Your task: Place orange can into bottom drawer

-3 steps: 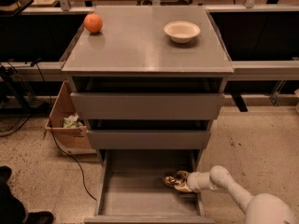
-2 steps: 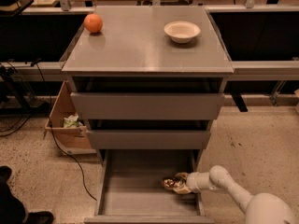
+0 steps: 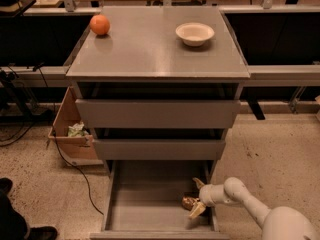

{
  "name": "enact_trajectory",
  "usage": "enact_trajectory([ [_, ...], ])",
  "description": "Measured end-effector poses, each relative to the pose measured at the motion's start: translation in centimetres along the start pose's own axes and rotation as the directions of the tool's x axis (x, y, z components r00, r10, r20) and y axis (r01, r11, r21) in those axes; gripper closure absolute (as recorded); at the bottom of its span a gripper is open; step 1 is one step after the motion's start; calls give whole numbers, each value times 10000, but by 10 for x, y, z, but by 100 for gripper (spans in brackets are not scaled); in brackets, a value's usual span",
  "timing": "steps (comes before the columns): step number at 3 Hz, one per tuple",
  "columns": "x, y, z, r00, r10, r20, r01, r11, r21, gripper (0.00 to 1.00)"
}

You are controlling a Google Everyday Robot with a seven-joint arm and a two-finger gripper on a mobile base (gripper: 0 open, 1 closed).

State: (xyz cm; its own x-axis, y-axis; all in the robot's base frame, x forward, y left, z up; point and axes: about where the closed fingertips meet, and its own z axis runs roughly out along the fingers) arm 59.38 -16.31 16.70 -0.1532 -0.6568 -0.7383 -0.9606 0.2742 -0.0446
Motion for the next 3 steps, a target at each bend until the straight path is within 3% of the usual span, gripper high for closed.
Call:
enact_trajectory([
  [1, 0, 0, 0, 10000, 16, 4, -16, 10000, -14, 0],
  [2, -34, 10, -58, 9993, 19, 380, -13, 9999, -167, 0],
  [3, -76, 30, -161, 9990, -199, 392, 188, 9995, 261, 0],
])
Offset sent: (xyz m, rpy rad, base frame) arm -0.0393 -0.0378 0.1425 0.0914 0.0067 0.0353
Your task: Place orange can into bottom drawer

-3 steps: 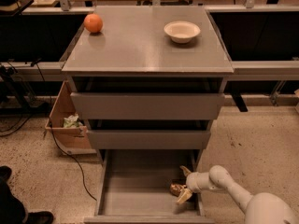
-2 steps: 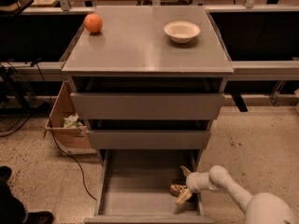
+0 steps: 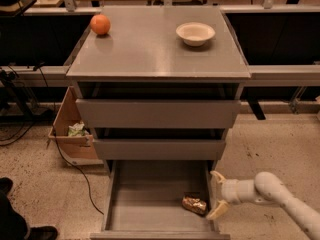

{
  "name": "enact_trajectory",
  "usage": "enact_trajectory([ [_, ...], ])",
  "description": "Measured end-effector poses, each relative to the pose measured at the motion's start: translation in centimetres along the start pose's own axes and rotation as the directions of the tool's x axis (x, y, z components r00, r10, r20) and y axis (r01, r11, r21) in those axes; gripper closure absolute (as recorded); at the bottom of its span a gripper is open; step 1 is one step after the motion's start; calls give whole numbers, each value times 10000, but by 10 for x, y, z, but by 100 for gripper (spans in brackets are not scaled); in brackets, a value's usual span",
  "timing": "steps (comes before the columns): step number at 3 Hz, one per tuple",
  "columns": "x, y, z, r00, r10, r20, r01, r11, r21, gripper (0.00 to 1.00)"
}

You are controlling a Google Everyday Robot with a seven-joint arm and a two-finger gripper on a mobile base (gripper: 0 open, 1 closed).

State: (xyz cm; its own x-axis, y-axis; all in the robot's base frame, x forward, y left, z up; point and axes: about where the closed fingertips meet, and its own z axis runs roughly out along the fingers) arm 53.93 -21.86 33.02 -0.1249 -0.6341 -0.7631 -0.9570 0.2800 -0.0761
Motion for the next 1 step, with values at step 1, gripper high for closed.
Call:
enact_trajectory([
  [1, -37, 17, -63, 9965, -607, -581, 634, 9970, 448, 0],
])
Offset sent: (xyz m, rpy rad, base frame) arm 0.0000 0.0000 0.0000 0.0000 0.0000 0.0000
